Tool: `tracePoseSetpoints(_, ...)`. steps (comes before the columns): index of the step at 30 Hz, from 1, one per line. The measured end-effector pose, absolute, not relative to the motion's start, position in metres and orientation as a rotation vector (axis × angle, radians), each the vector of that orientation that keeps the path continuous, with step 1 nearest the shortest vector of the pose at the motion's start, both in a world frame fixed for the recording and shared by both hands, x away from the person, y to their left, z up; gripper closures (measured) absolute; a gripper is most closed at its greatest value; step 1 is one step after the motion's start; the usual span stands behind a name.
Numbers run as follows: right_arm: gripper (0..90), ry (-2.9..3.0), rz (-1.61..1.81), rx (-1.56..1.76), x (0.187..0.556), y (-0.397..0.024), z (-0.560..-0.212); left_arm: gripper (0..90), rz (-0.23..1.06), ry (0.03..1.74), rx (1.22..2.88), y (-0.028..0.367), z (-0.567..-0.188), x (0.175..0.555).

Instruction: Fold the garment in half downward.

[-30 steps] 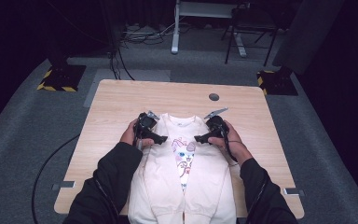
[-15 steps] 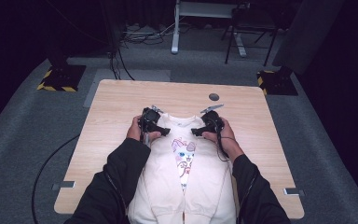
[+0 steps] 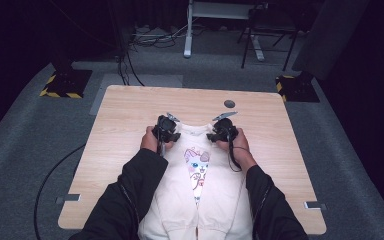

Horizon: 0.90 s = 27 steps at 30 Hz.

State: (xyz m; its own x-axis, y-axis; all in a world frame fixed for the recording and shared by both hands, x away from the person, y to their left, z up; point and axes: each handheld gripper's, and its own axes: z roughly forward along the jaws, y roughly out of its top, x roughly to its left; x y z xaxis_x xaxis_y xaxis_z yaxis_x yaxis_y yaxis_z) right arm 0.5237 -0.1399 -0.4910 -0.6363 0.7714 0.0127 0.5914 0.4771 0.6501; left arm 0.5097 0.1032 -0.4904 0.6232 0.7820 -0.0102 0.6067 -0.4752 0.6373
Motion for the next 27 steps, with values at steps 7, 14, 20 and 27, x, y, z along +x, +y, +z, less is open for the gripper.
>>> tracePoseSetpoints(7, 80.8, 2.429, 0.934, 1.163, 0.523, -0.143, -0.491, 80.3, 0.373, 1.086, 2.232, 0.104, -0.491, 0.509)
tracePoseSetpoints(14, 83.1, 2.422, 0.976, 1.168, 0.521, -0.144, -0.489, 81.1, 0.361, 1.078, 2.231, 0.105, -0.490, 0.509)
tracePoseSetpoints(20, 83.8, 2.430, 1.019, 1.160, 0.519, -0.145, -0.485, 82.3, 0.338, 1.068, 2.213, 0.110, -0.487, 0.507)
tracePoseSetpoints(27, 83.8, 2.434, 1.071, 1.124, 0.513, -0.145, -0.478, 82.8, 0.329, 1.034, 2.202, 0.114, -0.479, 0.504)
